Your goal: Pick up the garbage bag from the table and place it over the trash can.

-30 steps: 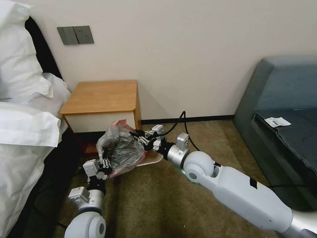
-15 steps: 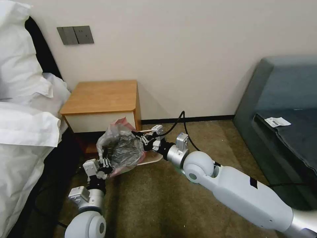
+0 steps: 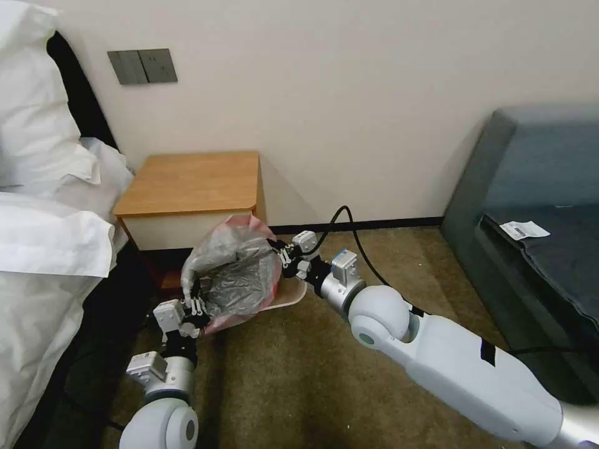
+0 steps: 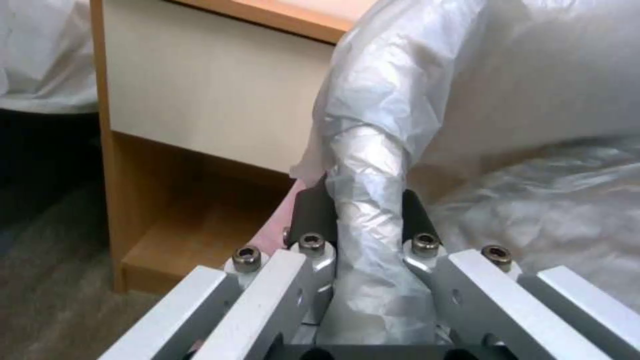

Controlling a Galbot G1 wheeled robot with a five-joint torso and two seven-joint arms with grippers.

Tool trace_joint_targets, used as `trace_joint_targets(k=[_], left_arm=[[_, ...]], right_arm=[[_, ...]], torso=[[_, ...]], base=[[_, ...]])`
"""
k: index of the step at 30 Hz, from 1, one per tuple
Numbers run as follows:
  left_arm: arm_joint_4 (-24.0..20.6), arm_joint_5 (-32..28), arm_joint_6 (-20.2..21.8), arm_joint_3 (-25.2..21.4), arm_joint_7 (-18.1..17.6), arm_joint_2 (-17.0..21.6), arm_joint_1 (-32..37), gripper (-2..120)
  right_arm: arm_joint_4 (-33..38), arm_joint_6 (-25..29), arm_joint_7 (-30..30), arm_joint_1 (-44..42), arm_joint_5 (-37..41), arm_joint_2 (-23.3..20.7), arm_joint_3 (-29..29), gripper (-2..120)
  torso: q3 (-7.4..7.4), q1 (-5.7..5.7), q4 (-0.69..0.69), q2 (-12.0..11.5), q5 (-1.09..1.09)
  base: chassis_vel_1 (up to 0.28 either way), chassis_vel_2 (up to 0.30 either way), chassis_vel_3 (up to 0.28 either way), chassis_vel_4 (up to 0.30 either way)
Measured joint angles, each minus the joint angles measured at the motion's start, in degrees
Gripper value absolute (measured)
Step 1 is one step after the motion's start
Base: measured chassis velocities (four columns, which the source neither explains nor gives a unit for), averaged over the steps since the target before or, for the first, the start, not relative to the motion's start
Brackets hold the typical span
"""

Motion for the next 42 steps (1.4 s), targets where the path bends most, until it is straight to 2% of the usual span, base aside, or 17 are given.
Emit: trace_joint_targets(k=[10,27,37,42], left_arm=[[-1.1,0.0,-0.3,0.0,0.0,0.2,0.6,7],[-1.7,-1.9,-0.4,-0.4,0.1,0.4,0.6,7],[-4.8,-10.8,2.5,0.1,-0.7,0.3,0.6,7],[-5.3,-12.7,3.1,0.0,-1.3,0.3,0.3,7]], right_arm=[[0.5,-1.5,1.7,-1.3,-1.3,-0.8,2.2,0],[1.6,-0.9,-0.1,-7.7,-2.6,-3.3,7.0,0],[3.1,0.6,-2.2,-15.1,-4.6,-3.4,9.9,0],[3.5,1.0,-2.8,-17.0,-5.8,-3.1,10.8,0]], torso=[[0.0,0.0,0.0,0.0,0.0],[0.0,-0.01,0.0,0.0,0.0],[0.0,0.0,-0.01,0.0,0.0],[0.0,0.0,0.0,0.0,0.0]], base=[[0.0,0.0,0.0,0.0],[0.0,0.0,0.0,0.0],[0.0,0.0,0.0,0.0],[0.0,0.0,0.0,0.0]])
